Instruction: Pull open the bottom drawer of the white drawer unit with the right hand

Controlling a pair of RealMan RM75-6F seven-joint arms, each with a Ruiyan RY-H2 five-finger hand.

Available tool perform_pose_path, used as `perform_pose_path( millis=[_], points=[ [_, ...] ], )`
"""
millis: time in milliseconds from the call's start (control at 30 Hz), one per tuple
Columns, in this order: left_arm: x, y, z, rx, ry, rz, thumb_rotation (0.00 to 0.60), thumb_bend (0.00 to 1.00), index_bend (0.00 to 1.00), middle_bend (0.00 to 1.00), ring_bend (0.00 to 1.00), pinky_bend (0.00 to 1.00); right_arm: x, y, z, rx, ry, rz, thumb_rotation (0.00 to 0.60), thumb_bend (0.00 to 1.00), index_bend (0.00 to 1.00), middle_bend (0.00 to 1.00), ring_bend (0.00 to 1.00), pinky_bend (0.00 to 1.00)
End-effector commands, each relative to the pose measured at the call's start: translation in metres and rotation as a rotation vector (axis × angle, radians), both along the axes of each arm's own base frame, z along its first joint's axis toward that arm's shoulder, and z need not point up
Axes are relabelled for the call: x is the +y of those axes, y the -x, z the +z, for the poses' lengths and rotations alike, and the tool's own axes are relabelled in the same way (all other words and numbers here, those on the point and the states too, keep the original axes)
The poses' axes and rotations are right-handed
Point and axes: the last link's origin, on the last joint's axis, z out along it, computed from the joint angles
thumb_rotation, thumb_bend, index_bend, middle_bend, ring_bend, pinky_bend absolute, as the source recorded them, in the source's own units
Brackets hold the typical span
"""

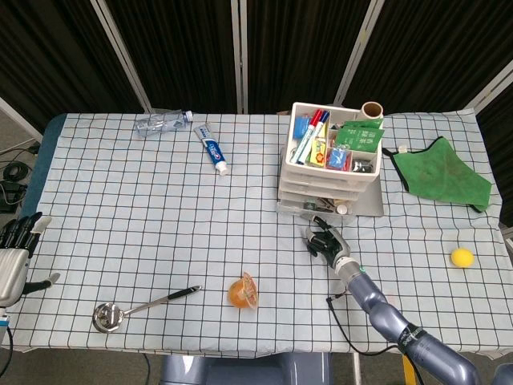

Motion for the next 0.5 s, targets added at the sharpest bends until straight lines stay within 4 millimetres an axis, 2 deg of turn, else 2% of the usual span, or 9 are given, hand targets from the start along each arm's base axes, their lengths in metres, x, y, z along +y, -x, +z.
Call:
perform_pose_path(
  millis=[33, 500],
  points=[
    [0.0, 0.0, 0.0, 0.0, 0.001, -0.001, 0.6, 0.05, 0.0, 0.0, 0.0, 0.0, 0.008, 0.001, 0.0, 0.082, 0.037, 0.051, 0.6, 0.49, 0.19, 0.96, 0.94, 0.88],
    [-0.003, -0.004, -0.001, -0.001, 0.002, -0.017, 0.6, 0.05, 0.0, 0.0, 0.0, 0.0, 0.032, -0.009, 0.006, 0.2, 0.147, 0.165, 0.6, 0.48, 0.18, 0.96, 0.94, 0.88]
  ],
)
